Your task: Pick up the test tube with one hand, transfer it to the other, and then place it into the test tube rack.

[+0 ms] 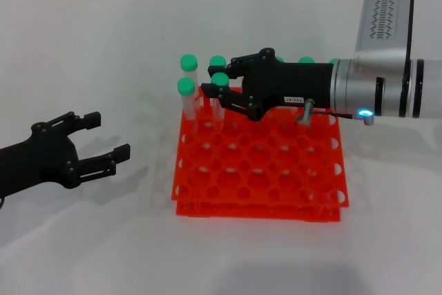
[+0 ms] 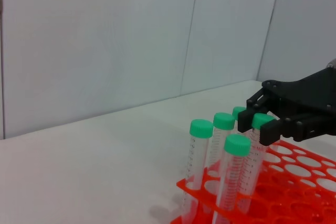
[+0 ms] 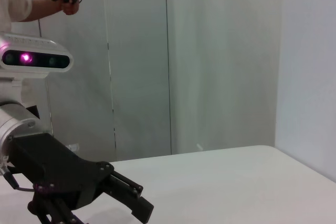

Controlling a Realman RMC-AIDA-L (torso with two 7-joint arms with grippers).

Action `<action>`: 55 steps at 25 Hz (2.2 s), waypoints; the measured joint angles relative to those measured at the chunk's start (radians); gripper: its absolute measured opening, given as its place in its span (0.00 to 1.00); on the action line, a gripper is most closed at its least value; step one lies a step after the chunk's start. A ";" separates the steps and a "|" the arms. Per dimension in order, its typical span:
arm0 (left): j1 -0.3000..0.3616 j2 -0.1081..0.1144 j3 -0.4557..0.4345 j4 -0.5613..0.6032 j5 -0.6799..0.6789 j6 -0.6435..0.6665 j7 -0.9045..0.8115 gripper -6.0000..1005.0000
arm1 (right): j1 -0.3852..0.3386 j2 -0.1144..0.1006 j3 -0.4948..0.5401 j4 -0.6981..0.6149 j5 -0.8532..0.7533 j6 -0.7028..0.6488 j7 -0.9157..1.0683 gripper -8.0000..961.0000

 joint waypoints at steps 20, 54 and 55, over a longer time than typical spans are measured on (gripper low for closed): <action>-0.007 0.002 -0.056 0.008 -0.002 0.033 -0.005 0.86 | -0.038 -0.044 0.005 -0.136 -0.042 -0.127 0.066 0.68; -0.341 0.092 -0.081 -0.132 0.231 0.201 -0.279 0.86 | -0.294 -0.195 0.607 -0.140 -0.705 -0.482 0.201 0.90; -0.345 0.092 -0.081 -0.132 0.238 0.201 -0.278 0.86 | -0.293 -0.193 0.606 -0.140 -0.705 -0.482 0.201 0.90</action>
